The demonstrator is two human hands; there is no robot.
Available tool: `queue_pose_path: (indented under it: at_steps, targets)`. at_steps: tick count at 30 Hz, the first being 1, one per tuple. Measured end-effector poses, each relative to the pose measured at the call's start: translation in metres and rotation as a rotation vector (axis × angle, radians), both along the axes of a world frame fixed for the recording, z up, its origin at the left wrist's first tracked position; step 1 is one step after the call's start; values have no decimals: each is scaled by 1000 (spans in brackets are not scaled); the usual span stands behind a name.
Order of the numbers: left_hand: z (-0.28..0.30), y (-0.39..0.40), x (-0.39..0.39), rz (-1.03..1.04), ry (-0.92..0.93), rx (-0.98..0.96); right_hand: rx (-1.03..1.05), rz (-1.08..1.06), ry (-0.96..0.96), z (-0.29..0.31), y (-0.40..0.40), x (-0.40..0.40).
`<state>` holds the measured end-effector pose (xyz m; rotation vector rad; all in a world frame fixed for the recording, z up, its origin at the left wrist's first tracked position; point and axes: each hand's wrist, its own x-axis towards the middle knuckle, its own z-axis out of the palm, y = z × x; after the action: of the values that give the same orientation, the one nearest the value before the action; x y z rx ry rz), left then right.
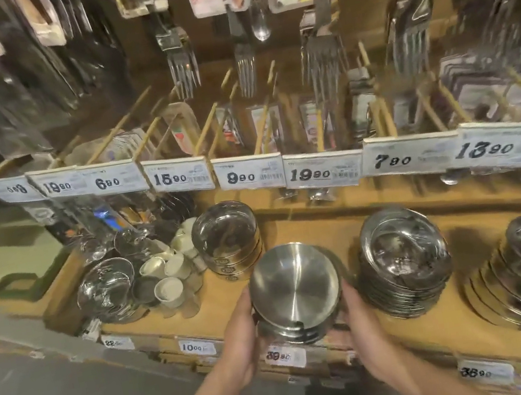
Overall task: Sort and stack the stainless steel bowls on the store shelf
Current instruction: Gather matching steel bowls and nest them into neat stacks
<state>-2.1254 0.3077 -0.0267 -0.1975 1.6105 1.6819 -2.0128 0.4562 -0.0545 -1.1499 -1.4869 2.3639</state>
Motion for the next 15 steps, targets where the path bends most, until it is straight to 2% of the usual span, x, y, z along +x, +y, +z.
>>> queue_pose_path:
  at_steps: [6,9,15]
  targets:
    - [-21,-2,-31,-129,-20,-5,39,-80,-3,-10,-4,-19]
    - [-27,-7,-41,-210,-21,9,-5,-140,-40,-19,-8,-25]
    - [-29,-15,-62,-247,-6,27,-28,-186,-81,-26,-25,-36]
